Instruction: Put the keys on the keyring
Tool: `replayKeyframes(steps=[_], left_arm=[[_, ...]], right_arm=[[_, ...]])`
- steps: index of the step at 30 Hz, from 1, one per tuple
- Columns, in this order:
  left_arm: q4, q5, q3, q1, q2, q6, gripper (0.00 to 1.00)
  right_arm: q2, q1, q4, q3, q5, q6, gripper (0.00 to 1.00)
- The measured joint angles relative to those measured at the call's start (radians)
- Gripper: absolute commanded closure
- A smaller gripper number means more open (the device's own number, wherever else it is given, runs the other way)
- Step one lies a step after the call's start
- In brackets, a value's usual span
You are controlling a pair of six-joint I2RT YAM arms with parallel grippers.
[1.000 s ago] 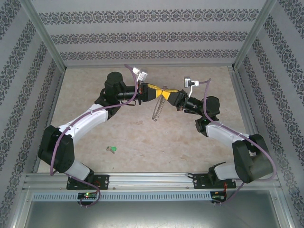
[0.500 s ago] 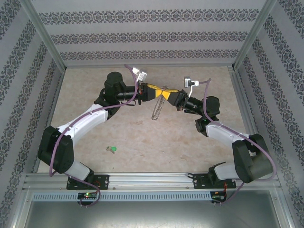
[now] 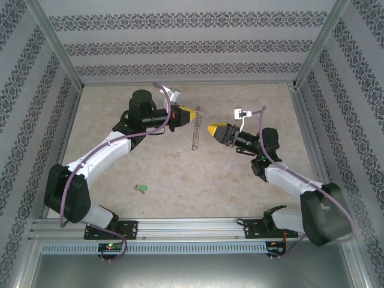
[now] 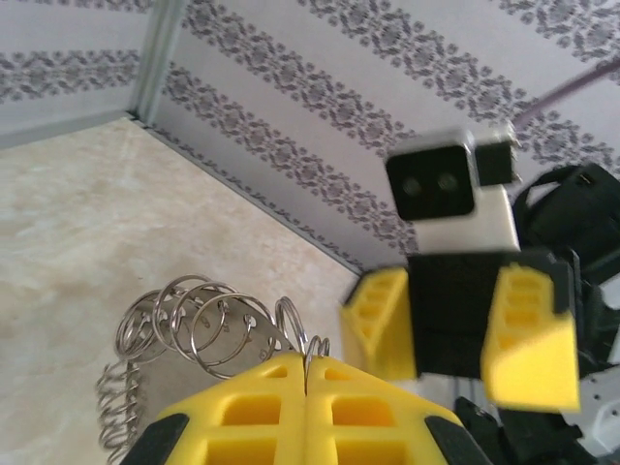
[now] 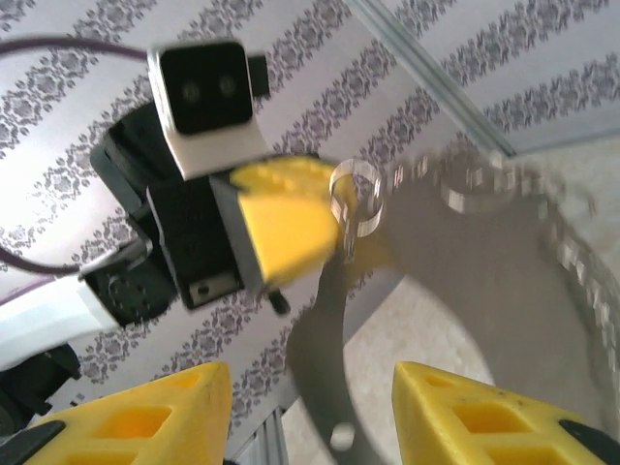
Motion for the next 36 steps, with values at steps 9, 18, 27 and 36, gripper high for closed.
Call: replayKeyframes(steps=[9,18,27,36], left_arm=[[-0.035,-0.047,0.027,0.096,-0.002,0.025,1.0],[-0.052,-0.095,0.034,0.232,-0.002,0.021,1.0],[-0.062,-0.109,0.055,0.341,-0.002,0.016,1.0],[-0.061,-0.109,0.057,0.442,-0.002,-0.035,1.0]], right_arm=[[0.013,0.226,-0.373,0.016,0.14,-0.187,0.48],[0.267,0.48,-0.636,0.238,0.349,-0.307,0.45],[0.561,0.646,-0.785,0.487,0.509,-0.304,0.47],[0.766,0.779,-1.003,0.766,0.678,-0.239,0.55]])
